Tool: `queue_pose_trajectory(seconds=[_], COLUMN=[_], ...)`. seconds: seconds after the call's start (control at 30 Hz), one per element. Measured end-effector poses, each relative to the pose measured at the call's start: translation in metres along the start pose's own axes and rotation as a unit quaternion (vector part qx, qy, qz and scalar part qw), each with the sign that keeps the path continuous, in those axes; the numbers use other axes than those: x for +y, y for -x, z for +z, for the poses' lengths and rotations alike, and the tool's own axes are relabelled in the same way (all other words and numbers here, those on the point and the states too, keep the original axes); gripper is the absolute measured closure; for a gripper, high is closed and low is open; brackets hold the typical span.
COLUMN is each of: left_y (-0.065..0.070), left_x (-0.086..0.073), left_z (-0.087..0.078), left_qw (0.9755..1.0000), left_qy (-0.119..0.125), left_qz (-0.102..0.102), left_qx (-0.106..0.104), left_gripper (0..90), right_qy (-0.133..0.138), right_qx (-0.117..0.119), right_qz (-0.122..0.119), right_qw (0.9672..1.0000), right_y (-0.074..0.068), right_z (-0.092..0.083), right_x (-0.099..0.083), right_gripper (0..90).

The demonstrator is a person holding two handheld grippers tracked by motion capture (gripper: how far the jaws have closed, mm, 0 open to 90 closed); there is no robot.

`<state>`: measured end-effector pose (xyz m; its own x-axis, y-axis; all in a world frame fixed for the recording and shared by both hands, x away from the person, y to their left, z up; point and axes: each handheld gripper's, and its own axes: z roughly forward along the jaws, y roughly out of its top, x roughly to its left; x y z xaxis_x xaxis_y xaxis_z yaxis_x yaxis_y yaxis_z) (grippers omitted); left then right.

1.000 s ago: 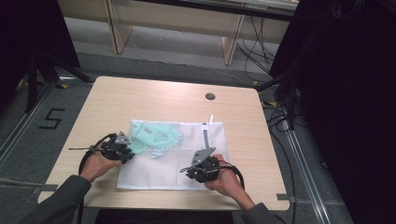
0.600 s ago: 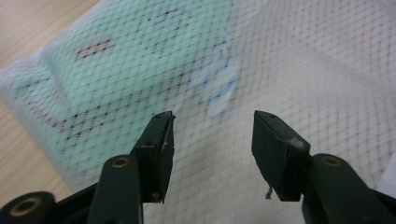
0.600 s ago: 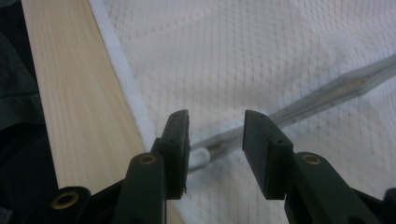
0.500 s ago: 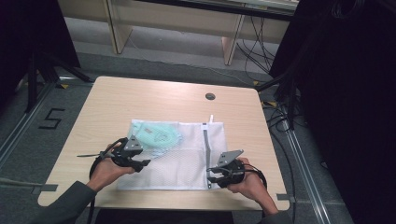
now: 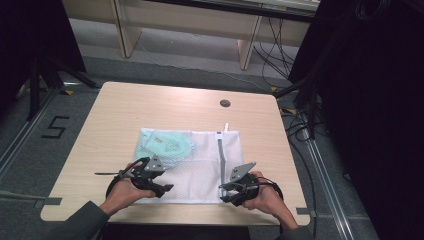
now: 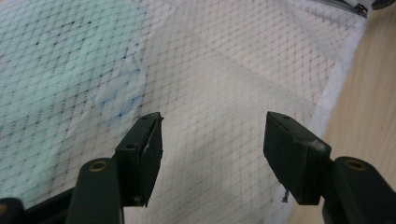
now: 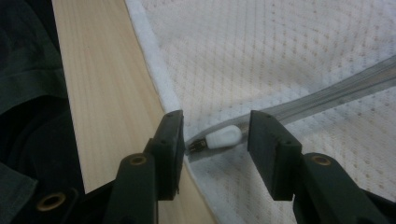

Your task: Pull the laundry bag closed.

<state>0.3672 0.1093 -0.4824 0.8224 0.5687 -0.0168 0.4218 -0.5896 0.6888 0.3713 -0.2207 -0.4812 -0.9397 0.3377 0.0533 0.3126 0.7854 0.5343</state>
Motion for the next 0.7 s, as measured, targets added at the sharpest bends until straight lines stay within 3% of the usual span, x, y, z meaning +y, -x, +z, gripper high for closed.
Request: queue_pose_trajectory(seconds=[0.13,0.17,0.23,0.7], left_y=[-0.0010,-0.0003,-0.0013,-0.0021], left_x=[0.0001,-0.0007,-0.0002,-0.0005], left_z=[0.0006,0.0009,-0.0006,0.0017], left_qw=[1.0000,0.9999,1.0000,1.0000], left_qy=[0.001,0.000,-0.002,0.000], left_qz=[0.003,-0.008,0.001,0.001], left_qx=[-0.005,-0.006,-0.001,-0.005], left_gripper=[36.6,36.5,36.3,34.9], right_qy=[-0.009,-0.008,-0.012,-0.012], right_qx=[0.003,0.006,0.003,0.012], right_qz=[-0.006,-0.008,-0.010,-0.031], right_qw=[0.9999,0.9999,0.9999,0.9994], right_y=[-0.0020,-0.0021,-0.0021,-0.0043], right_z=[0.0039,0.0045,0.0045,0.0000], right_x=[0.0020,0.0024,0.0031,0.0030], right_gripper=[55.6,55.6,56.6,67.1])
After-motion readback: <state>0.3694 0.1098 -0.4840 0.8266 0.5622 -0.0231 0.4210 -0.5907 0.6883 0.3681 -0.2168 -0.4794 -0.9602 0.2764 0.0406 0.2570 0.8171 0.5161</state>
